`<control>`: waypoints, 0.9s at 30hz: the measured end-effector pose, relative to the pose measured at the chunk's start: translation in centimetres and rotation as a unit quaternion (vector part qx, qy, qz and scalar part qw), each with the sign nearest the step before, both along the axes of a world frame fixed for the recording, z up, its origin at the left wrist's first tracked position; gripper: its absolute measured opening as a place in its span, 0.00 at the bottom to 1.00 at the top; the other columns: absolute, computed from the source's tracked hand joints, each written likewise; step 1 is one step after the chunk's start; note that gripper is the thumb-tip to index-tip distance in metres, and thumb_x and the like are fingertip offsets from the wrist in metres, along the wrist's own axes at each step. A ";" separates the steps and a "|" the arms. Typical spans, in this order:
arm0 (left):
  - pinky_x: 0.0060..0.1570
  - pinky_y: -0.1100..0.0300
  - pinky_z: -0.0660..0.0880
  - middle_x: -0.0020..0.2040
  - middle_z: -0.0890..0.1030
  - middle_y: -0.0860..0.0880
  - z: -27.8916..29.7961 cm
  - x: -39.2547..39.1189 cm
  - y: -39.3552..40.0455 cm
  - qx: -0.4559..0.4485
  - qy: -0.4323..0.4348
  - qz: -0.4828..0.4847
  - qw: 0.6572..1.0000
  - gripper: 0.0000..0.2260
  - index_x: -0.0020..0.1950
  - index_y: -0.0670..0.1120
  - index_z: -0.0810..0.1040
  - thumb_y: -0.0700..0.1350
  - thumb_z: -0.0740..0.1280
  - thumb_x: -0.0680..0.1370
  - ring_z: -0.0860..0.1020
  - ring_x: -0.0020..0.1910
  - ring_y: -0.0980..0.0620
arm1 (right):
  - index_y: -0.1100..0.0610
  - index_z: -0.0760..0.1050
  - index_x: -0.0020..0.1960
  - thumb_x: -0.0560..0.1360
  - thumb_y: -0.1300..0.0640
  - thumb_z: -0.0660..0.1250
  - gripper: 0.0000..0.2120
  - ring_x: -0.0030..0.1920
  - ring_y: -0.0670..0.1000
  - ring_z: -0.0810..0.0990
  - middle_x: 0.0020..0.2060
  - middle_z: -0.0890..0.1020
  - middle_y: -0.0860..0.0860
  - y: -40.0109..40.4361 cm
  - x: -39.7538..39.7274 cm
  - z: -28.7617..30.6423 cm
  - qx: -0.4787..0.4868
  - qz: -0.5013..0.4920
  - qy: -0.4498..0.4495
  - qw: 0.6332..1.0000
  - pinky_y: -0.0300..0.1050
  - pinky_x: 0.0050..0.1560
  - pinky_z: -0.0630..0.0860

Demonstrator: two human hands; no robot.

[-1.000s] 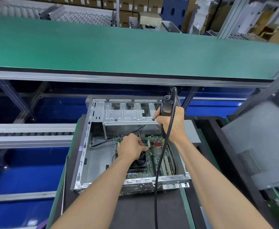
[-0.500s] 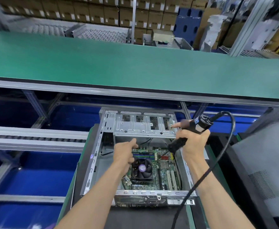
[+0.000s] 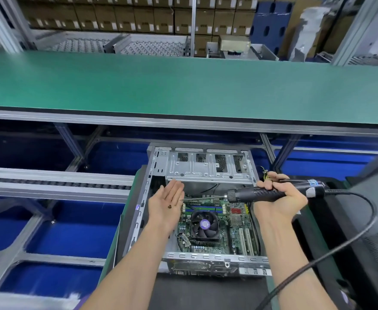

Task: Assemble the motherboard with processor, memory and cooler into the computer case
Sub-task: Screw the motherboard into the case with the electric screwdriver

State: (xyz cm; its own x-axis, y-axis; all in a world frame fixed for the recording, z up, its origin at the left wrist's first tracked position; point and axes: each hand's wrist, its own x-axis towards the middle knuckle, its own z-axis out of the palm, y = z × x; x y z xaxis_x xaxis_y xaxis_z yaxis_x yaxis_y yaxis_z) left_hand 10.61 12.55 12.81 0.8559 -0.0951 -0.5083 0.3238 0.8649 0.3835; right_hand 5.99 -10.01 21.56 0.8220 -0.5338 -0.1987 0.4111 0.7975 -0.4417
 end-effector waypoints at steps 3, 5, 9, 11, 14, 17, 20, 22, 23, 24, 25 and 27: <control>0.66 0.49 0.72 0.63 0.80 0.35 0.5 -0.1 0.0 -0.044 -0.018 -0.031 0.998 0.20 0.65 0.32 0.75 0.34 0.52 0.78 0.78 0.64 0.40 | 0.57 0.73 0.33 0.57 0.66 0.60 0.08 0.27 0.48 0.67 0.36 0.78 0.53 0.1 0.1 0.0 0.017 0.008 -0.012 1.000 0.41 0.36 0.67; 0.62 0.47 0.74 0.64 0.78 0.33 0.7 -0.2 -0.2 -0.045 -0.032 -0.052 0.997 0.28 0.67 0.30 0.72 0.27 0.48 0.68 0.78 0.63 0.37 | 0.57 0.72 0.35 0.58 0.66 0.60 0.08 0.27 0.48 0.67 0.37 0.78 0.53 0.3 0.3 -0.1 0.021 0.015 -0.012 1.000 0.40 0.36 0.67; 0.60 0.43 0.75 0.65 0.76 0.30 0.7 -0.2 -0.4 -0.044 -0.062 -0.069 0.995 0.34 0.68 0.28 0.69 0.25 0.45 0.62 0.79 0.61 0.33 | 0.58 0.70 0.39 0.57 0.66 0.60 0.11 0.28 0.49 0.67 0.36 0.78 0.53 0.5 0.5 -0.7 0.019 0.019 0.000 1.000 0.41 0.39 0.64; 0.61 0.42 0.74 0.65 0.76 0.29 0.8 -0.1 -0.4 -0.048 -0.063 -0.074 0.994 0.33 0.67 0.27 0.68 0.25 0.44 0.63 0.78 0.61 0.32 | 0.58 0.70 0.38 0.58 0.66 0.60 0.10 0.27 0.49 0.67 0.35 0.78 0.53 0.4 0.6 -1.0 0.025 0.020 0.007 0.999 0.41 0.40 0.63; 0.63 0.40 0.73 0.64 0.76 0.28 0.7 0.0 -0.4 -0.049 -0.060 -0.076 0.994 0.32 0.66 0.27 0.69 0.25 0.44 0.63 0.78 0.61 0.30 | 0.58 0.70 0.38 0.58 0.66 0.59 0.09 0.27 0.48 0.67 0.34 0.78 0.53 0.1 0.4 -1.1 0.030 0.015 0.013 0.999 0.40 0.39 0.64; 0.66 0.38 0.71 0.64 0.76 0.28 0.6 0.0 -0.3 -0.044 -0.050 -0.080 0.995 0.32 0.66 0.27 0.70 0.25 0.44 0.64 0.78 0.61 0.30 | 0.58 0.69 0.37 0.58 0.66 0.59 0.08 0.26 0.48 0.67 0.34 0.78 0.52 -0.1 0.3 -0.8 0.030 0.005 0.017 0.999 0.41 0.38 0.65; 0.64 0.38 0.73 0.62 0.77 0.27 0.4 -0.1 -0.2 -0.036 -0.026 -0.092 0.995 0.30 0.65 0.27 0.71 0.27 0.46 0.66 0.78 0.60 0.28 | 0.58 0.68 0.37 0.59 0.66 0.59 0.08 0.27 0.48 0.67 0.34 0.77 0.52 -0.5 0.2 -0.2 0.034 -0.006 0.016 0.999 0.41 0.38 0.65; 0.59 0.41 0.78 0.60 0.78 0.27 0.5 -0.2 -0.2 -0.003 -0.008 -0.108 0.994 0.25 0.64 0.27 0.72 0.32 0.51 0.70 0.79 0.58 0.29 | 0.58 0.68 0.37 0.59 0.66 0.58 0.08 0.28 0.48 0.66 0.35 0.77 0.52 -0.6 0.2 0.2 0.030 -0.011 0.016 0.999 0.41 0.37 0.66; 0.53 0.43 0.81 0.58 0.79 0.27 0.6 -0.3 -0.2 0.023 0.001 -0.120 0.993 0.23 0.63 0.27 0.73 0.35 0.54 0.71 0.81 0.56 0.30 | 0.58 0.68 0.37 0.59 0.66 0.58 0.08 0.28 0.48 0.66 0.35 0.77 0.53 -0.7 0.2 0.3 0.031 -0.013 0.015 0.999 0.40 0.36 0.67; 0.47 0.47 0.83 0.56 0.80 0.27 0.8 -0.4 -0.4 0.052 0.012 -0.129 0.990 0.21 0.62 0.28 0.74 0.37 0.58 0.73 0.82 0.54 0.32 | 0.58 0.68 0.37 0.59 0.66 0.58 0.08 0.28 0.48 0.66 0.35 0.76 0.53 -0.8 0.2 0.5 0.034 -0.014 0.012 0.999 0.40 0.35 0.68; 0.43 0.51 0.83 0.53 0.81 0.28 0.9 -0.5 -0.5 0.079 0.023 -0.136 0.987 0.18 0.60 0.29 0.75 0.38 0.62 0.75 0.83 0.52 0.34 | 0.58 0.68 0.37 0.60 0.66 0.57 0.08 0.28 0.48 0.65 0.35 0.77 0.53 -0.9 0.2 0.5 0.036 -0.015 0.010 0.999 0.39 0.33 0.69; 0.39 0.56 0.83 0.49 0.83 0.31 0.9 -0.6 -0.9 0.121 0.034 -0.141 0.982 0.13 0.56 0.30 0.77 0.38 0.69 0.77 0.85 0.49 0.38 | 0.58 0.68 0.37 0.64 0.69 0.55 0.08 0.28 0.48 0.66 0.35 0.77 0.53 -1.2 0.3 0.6 0.034 -0.014 0.012 0.999 0.39 0.33 0.69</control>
State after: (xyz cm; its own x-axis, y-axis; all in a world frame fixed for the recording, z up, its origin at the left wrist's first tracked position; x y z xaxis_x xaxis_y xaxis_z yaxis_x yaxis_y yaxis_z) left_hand 9.99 11.68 13.73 0.7765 -0.1923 -0.6001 0.5687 0.6240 0.5359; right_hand 6.30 -11.21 22.13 0.8011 -0.5418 -0.2543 0.4242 0.8138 -0.3972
